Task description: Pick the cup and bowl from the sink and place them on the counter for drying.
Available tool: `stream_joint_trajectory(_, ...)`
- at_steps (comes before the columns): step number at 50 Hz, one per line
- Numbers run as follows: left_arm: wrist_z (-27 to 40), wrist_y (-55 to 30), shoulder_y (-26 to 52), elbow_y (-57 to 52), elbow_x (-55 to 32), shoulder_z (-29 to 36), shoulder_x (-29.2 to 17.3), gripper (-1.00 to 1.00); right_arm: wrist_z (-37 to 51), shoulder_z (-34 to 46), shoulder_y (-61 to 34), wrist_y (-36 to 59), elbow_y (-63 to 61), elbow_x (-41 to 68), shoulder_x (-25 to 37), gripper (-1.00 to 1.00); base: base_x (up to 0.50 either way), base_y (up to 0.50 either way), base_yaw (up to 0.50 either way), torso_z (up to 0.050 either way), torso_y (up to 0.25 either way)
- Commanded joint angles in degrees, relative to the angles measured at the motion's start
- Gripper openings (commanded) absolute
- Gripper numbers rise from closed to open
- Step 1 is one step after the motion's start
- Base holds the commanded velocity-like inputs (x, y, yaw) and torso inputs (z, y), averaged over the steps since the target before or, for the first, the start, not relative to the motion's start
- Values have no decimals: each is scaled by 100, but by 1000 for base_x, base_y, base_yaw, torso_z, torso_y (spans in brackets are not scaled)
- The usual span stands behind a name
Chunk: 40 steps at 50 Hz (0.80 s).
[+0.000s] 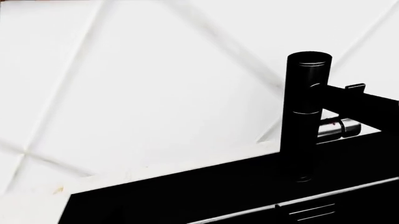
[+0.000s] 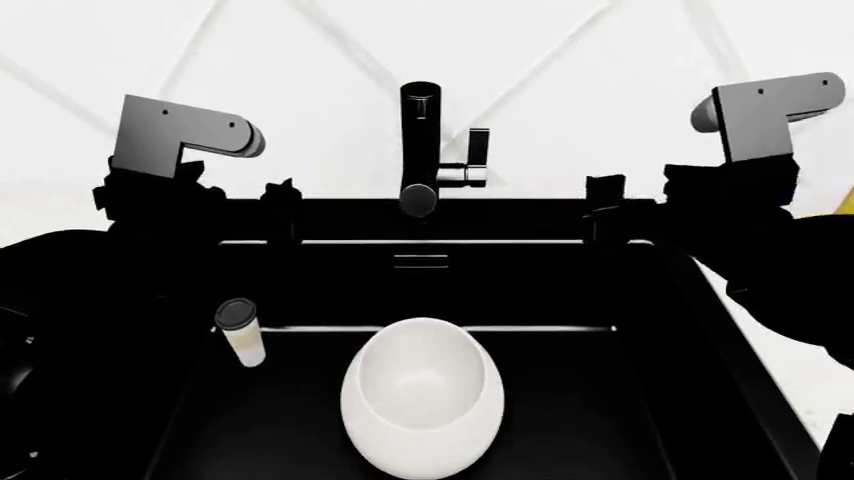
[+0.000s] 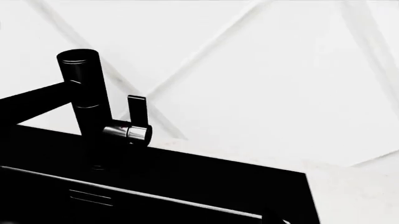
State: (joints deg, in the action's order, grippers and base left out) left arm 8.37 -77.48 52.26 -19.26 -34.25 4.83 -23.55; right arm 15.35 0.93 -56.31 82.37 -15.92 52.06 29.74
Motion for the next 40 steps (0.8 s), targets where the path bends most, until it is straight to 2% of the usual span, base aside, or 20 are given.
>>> stream_joint_trajectory(1,49,104,-321,-36,-5,-32,-2,100,398,-6,27,691,208,439,-290,100,0,0,0,0,0)
stream_joint_trajectory(5,61,142,-483,-59,-7,-43,-27,100,1274,231,-78,726,567,1410,-257,100,0,0,0,0,0)
stream_joint_trajectory(10,83,187,-502,-34,8,-34,-24,100,1377,598,22,601,826,1723,-374,100,0,0,0,0,0)
stream_joint_trajectory(40,156,250,-591,-108,-73,-95,-64,100,-303,2771,-197,-571,2346,708,-798,100,0,0,0,0,0)
